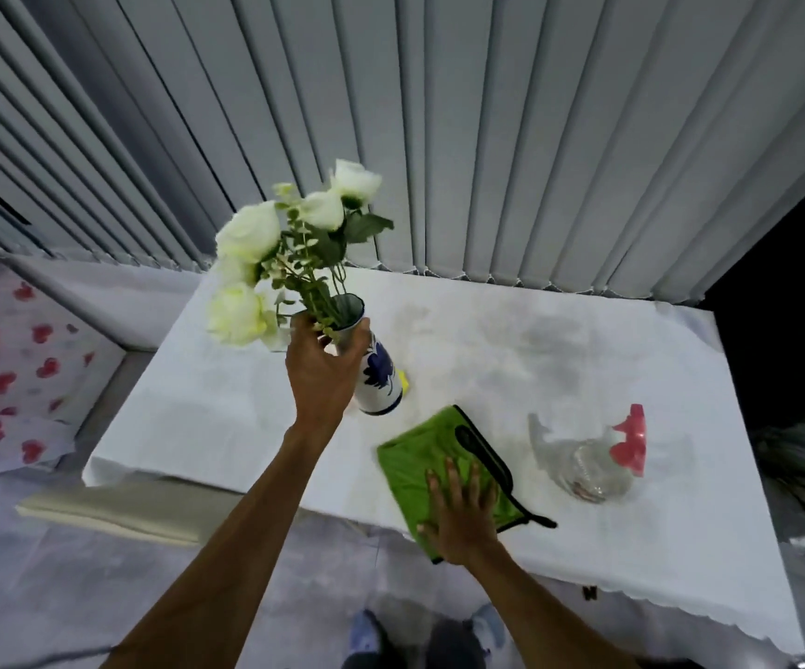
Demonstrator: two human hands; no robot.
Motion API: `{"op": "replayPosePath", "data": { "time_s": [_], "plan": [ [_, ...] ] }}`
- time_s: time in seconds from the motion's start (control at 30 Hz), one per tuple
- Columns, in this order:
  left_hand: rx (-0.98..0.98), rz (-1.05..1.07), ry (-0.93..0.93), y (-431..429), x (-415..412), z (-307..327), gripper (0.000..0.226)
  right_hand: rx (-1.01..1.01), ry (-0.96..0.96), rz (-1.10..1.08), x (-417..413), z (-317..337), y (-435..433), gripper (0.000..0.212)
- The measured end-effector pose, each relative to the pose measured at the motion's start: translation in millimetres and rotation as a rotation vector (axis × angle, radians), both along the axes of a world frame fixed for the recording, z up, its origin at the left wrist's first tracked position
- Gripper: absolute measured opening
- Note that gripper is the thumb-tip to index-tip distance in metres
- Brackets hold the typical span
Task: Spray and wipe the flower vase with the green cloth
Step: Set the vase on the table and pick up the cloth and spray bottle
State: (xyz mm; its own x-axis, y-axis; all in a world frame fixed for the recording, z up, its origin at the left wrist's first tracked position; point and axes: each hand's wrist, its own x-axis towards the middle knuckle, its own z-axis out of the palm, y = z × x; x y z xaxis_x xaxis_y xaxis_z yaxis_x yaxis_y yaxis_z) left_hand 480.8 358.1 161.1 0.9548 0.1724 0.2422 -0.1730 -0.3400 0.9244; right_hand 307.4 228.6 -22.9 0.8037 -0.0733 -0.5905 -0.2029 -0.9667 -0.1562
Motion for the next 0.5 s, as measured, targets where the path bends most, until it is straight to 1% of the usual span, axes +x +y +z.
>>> {"op": "replayPosePath", "data": {
  "time_s": [0.1, 0.23, 0.37, 0.5],
  "plan": [
    [0.075, 0.014, 0.06, -10, 11, -26, 0.056, 0.032, 0.058, 0.007, 1, -15, -8, 0.092],
    [0.166, -0.023, 0.15, -21, 30, -60, 0.057, 0.031, 0.036, 0.044, 5, -19, -11, 0.091],
    [0.149, -0.076, 0.24, -27, 42, -85, 0.047, 0.032, 0.034, 0.034, 4, -22, -12, 0.092],
    [0.154, -0.109, 0.279, -25, 50, -102, 0.052, 0.024, 0.058, 0.055, 5, -24, -12, 0.092]
  ]
}}
